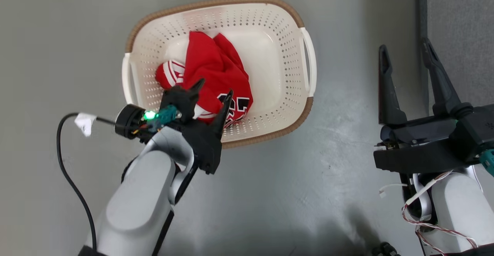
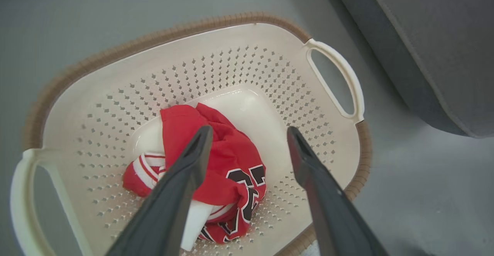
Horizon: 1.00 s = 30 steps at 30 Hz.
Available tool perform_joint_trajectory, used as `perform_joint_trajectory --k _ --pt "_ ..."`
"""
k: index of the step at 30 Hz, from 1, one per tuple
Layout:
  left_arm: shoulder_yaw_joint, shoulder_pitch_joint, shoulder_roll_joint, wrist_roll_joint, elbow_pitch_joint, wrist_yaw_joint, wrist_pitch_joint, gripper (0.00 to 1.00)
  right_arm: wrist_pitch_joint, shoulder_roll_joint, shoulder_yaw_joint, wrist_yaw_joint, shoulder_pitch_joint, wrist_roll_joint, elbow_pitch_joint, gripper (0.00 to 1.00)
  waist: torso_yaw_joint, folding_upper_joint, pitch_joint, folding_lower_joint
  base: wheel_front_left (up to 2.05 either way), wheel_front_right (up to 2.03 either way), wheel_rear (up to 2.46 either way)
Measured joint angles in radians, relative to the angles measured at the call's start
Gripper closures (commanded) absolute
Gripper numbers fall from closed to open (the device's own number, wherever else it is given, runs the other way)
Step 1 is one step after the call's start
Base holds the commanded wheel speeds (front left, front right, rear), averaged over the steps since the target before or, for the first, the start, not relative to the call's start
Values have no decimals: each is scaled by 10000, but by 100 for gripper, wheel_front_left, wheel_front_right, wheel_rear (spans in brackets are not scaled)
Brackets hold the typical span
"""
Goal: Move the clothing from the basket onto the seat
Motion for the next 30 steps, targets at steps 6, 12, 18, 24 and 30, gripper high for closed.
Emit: perform_joint_trajectory --k 6,12,18,24,30 --pt "-42 -923 -17 75 1072 -4 1005 0 -25 36 224 -15 -10 -35 -75 0 -253 -1 619 -1 0 0 0" --pt "104 -1455 -52 23 1781 0 1582 0 -151 61 359 -100 -41 -40 -84 0 -469 -1 1005 -1 0 0 0" --pt "94 -1922 -46 58 2268 0 1877 0 -234 86 508 -104 -328 -102 -238 0 -622 -1 1299 -1 0 0 0" --pt "35 -2472 125 163 2621 -2 2010 0 -364 109 663 -180 -367 -102 -334 0 -754 -1 1553 -1 0 0 0" --pt "-23 -2817 178 364 2872 -10 2092 0 -391 123 755 -192 -347 -102 -414 0 -849 -1 1808 -2 0 0 0"
